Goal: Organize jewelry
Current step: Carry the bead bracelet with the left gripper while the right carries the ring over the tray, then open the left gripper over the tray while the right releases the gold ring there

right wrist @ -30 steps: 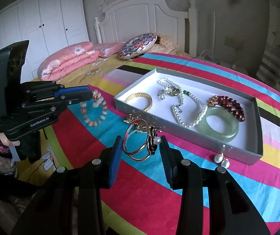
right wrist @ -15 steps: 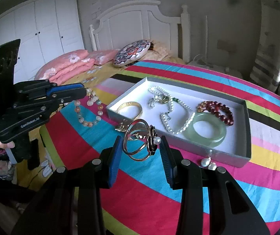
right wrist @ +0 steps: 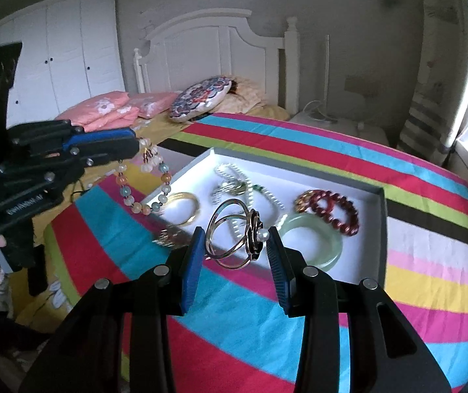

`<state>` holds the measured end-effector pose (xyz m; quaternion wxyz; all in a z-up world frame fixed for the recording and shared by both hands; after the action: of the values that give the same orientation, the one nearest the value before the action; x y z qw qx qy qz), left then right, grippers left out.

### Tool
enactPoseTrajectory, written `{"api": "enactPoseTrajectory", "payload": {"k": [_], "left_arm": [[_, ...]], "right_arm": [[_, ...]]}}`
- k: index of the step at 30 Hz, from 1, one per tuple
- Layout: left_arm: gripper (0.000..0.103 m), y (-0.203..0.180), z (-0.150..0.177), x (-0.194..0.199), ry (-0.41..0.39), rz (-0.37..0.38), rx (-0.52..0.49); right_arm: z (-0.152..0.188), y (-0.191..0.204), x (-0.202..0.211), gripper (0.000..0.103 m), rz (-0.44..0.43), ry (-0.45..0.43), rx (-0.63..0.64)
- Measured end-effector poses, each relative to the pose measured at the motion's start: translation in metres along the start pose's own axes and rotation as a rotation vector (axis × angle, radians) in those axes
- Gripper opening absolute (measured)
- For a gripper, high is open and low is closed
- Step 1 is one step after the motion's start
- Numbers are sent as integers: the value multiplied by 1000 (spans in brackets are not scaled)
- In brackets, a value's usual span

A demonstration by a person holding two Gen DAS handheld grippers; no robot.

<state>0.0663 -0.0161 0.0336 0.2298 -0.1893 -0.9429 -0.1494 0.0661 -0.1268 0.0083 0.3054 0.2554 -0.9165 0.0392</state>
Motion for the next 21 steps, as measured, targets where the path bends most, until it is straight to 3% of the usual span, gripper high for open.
{"api": "enactPoseTrajectory", "payload": {"k": [10,21], "left_arm": [[9,2,-32,-49,40,26,-5],[9,16,-13,-106,132,43,113]], "right_arm": [[-19,-35,-34,38,59,20,-42],[-39,-58,-96,38,78,102,-107]]}}
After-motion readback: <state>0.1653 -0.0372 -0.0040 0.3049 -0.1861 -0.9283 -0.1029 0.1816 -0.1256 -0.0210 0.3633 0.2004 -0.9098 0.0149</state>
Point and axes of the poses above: each gripper's, at about its wrist camera, not at the fingertips, and x roughly against the way its jaws point, y to its left, z to its underside, the point moved 4 cm from there along -x, roughly the way its jaws point, and after that the axes turned 2 degrees about -y, right-handed, at the moved point
